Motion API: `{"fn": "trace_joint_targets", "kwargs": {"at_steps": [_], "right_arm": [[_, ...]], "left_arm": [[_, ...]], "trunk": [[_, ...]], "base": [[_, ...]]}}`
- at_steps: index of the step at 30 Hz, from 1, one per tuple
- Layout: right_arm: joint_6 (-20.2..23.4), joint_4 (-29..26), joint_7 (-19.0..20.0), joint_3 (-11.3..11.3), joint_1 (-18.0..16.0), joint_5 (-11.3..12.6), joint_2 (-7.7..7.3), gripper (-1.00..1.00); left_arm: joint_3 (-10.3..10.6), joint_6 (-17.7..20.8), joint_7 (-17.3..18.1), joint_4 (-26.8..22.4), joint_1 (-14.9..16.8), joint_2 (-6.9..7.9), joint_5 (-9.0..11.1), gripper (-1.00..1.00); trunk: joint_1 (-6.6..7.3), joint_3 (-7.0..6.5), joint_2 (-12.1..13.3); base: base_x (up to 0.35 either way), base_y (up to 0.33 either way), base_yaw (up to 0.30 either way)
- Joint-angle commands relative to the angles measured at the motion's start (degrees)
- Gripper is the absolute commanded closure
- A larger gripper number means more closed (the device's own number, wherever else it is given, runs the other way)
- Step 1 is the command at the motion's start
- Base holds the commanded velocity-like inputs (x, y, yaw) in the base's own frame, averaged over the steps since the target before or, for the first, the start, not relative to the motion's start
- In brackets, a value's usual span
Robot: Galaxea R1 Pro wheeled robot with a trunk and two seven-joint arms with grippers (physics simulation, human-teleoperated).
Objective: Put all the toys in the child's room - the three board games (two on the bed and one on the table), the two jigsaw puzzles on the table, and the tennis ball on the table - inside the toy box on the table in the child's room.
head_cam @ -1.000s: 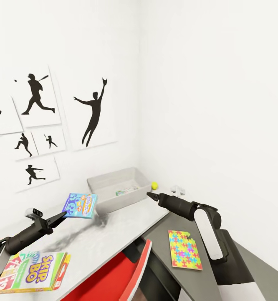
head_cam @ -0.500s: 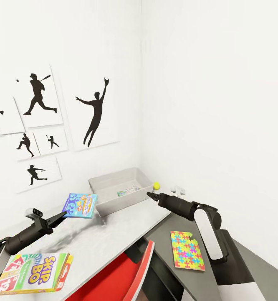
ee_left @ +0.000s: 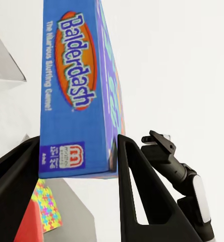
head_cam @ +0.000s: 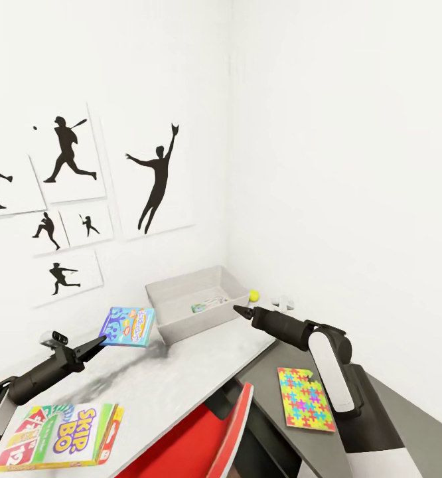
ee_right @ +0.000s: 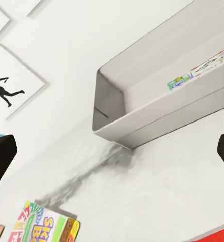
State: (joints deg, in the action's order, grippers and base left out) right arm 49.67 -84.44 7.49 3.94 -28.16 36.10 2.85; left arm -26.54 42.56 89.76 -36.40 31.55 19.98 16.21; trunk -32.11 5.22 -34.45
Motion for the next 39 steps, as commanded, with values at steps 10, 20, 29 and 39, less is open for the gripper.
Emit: {"fn": "trace_joint_targets", "kwargs": {"at_steps": [10, 20, 29, 39], "right_arm": [[0.3, 0.0, 0.4, -0.1, -0.1, -0.4, 0.05, -1.0], [0.3, 0.0, 0.3, -0.1, -0.1, -0.5, 0.05, -1.0], [0.3, 0.0, 0.5, -0.1, -0.1, -0.5, 0.02, -1.0], [0.2, 0.0, 0.6, -0.1, -0.1, -0.5, 0.0, -1.0]], "left_arm": [[0.0, 0.6, 0.2, 0.0, 0.0, -0.03, 0.0, 1.0], [0.0, 0.6, 0.2, 0.0, 0.0, -0.03, 0.0, 1.0], [0.0, 0.6, 0.2, 0.0, 0.0, -0.03, 0.0, 1.0], [0.0, 0.6, 0.2, 0.0, 0.0, -0.03, 0.0, 1.0]], "trunk": [[-0.03, 0.11, -0.1], [-0.03, 0.11, -0.1], [-0.03, 0.11, -0.1], [-0.03, 0.11, -0.1]], "base": [[0.056, 0.018, 0.0], [0.073, 0.0, 0.111], [0.002, 0.0, 0.178], [0.014, 0.0, 0.006]]}}
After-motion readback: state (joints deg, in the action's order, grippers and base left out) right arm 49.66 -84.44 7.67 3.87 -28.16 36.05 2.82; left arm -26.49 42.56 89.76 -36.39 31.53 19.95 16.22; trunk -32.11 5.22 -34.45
